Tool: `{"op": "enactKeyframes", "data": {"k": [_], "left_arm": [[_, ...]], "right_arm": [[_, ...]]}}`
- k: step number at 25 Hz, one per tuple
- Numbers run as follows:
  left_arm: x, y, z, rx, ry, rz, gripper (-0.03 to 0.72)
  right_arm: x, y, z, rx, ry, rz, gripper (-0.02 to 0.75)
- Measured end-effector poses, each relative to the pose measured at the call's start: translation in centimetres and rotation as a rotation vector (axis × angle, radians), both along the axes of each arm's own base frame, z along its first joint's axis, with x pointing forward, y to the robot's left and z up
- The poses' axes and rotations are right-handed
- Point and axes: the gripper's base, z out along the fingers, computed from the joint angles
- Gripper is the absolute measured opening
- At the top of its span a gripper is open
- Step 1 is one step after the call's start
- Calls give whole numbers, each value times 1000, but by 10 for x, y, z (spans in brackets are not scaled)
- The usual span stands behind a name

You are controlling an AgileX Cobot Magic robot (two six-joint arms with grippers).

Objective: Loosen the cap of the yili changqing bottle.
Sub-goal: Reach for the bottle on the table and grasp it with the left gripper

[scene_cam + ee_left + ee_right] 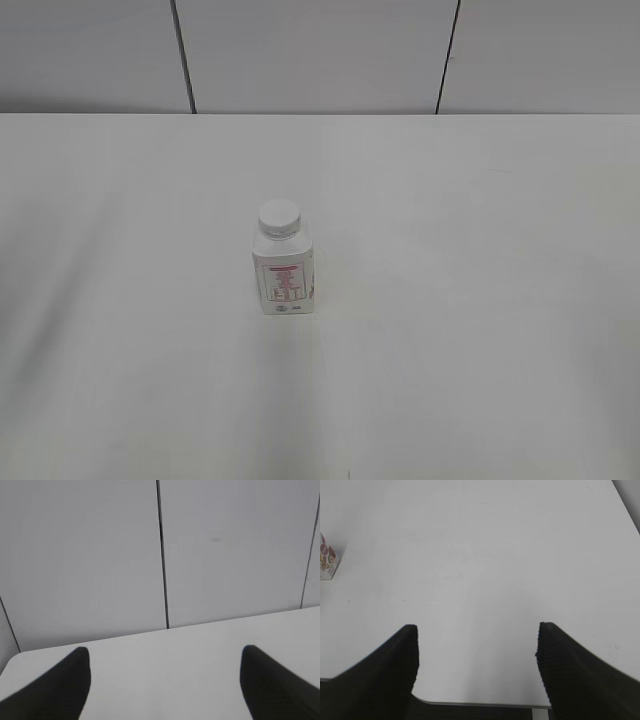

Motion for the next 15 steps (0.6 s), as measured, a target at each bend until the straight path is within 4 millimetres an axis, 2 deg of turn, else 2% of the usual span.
{"op": "enactKeyframes", "data": {"k": [6, 10, 15], "left_arm": [[51, -8, -21, -7, 47, -2, 561], [83, -12, -47, -11, 103, -2, 560], [114, -23, -92, -27, 191, -62, 560]], "right_arm": [[0, 0, 0, 0, 0, 0, 582], [0, 0, 0, 0, 0, 0, 582], [0, 0, 0, 5, 0, 3, 582]]}}
